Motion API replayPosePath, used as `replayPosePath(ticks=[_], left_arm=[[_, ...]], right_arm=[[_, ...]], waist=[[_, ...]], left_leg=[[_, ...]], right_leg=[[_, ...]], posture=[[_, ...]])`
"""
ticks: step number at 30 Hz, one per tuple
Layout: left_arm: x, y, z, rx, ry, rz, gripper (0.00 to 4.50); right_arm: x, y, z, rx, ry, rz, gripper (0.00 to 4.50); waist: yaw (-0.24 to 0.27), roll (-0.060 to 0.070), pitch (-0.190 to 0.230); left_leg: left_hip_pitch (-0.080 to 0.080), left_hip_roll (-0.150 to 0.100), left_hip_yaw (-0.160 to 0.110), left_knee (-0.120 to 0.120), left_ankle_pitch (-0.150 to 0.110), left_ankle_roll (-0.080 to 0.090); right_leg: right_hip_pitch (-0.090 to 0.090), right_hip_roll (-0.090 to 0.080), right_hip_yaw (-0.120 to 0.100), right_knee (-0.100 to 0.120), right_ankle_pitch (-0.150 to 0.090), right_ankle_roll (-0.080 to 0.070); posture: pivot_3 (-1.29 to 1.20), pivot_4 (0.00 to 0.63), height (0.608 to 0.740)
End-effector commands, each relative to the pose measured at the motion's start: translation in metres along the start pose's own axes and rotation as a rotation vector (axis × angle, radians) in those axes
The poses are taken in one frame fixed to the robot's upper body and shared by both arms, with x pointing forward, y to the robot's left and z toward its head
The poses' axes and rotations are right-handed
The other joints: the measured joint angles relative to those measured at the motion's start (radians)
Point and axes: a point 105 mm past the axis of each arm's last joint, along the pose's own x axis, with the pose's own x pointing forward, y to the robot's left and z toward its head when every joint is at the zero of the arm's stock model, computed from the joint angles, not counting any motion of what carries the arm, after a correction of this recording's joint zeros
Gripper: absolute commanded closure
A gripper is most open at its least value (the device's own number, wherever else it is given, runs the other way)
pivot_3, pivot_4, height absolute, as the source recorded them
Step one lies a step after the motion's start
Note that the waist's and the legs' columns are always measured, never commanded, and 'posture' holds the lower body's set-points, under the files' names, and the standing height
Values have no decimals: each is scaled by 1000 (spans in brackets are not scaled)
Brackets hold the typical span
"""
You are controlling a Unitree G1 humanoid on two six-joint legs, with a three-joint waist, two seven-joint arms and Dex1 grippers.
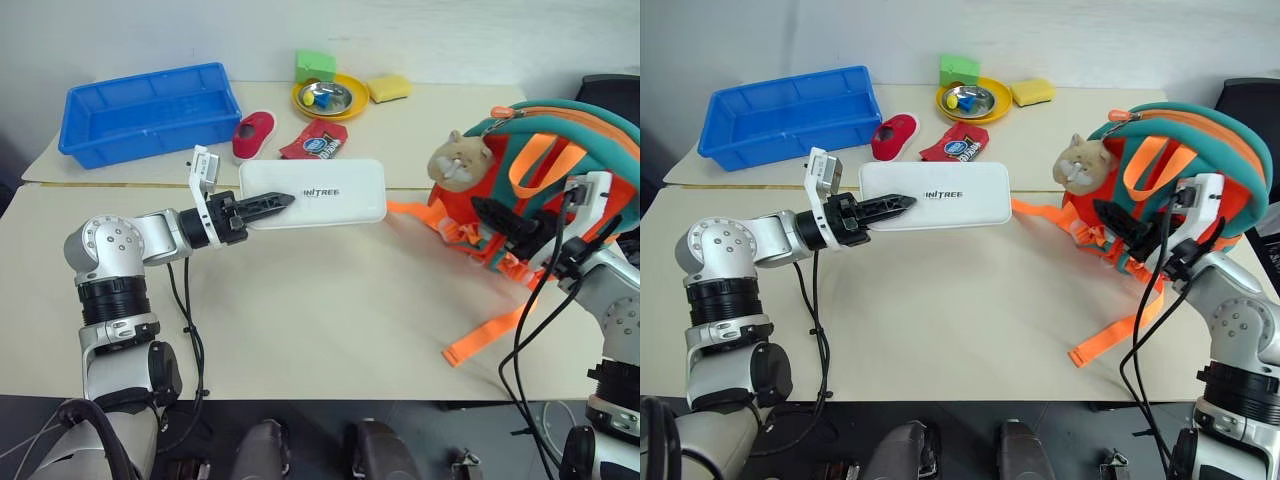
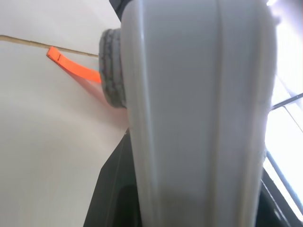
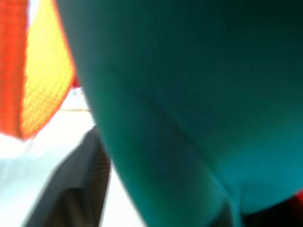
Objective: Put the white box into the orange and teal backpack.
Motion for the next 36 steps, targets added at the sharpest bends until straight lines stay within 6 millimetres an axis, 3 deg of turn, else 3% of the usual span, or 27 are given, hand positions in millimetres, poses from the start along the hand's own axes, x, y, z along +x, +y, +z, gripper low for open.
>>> replayPosePath(ticks=[1,5,7,10,13,20,26,31,36], left_arm=[[-4,-15,22,81,-72,-35,3175],[3,-17,37,123,-120,-51,3175],[6,-24,45,153,-133,-82,3175],[6,-44,57,226,-136,-171,3175],[5,-59,60,296,-110,-241,3175],[4,-92,47,516,-1,-468,3175],[29,-76,15,692,173,-502,3175],[38,-84,16,751,227,-587,3175],[53,-78,5,912,317,-596,3175]], right_arm=[[-2,24,10,-35,-2,133,2976],[-5,74,13,-76,51,377,4375],[-11,93,15,-77,59,463,4471],[-37,127,17,-82,119,638,4471],[-56,141,20,-93,164,702,4471],[-105,151,26,-36,316,737,4471],[-130,144,21,28,417,690,4471],[-129,129,24,22,407,620,4471],[-127,129,19,1,396,621,4471]], waist=[[-2,0,0],[-2,0,0],[1,0,0],[3,0,0],[3,-1,1],[5,-1,4],[27,-1,4],[28,-2,4],[29,-2,4]], left_leg=[[0,0,1,0,0,0],[0,2,2,0,1,-1],[0,3,2,-1,1,-2],[-1,2,2,-1,1,-2],[-1,2,2,-2,0,-1],[-1,2,1,0,1,0],[-1,1,1,0,0,1],[-1,1,1,2,0,3],[-1,1,1,0,0,3]], right_leg=[[-1,0,1,1,0,0],[-3,1,1,3,0,0],[-3,2,1,3,0,0],[-3,2,1,3,0,0],[-3,1,1,2,0,0],[-2,1,1,0,0,0],[1,2,1,-4,0,0],[2,2,2,-4,1,1],[1,2,2,-5,1,1]], posture=[[0,150,740],[0,150,740],[0,150,740],[0,150,740],[0,150,740],[0,150,740],[0,150,740],[0,150,740],[0,150,740]])
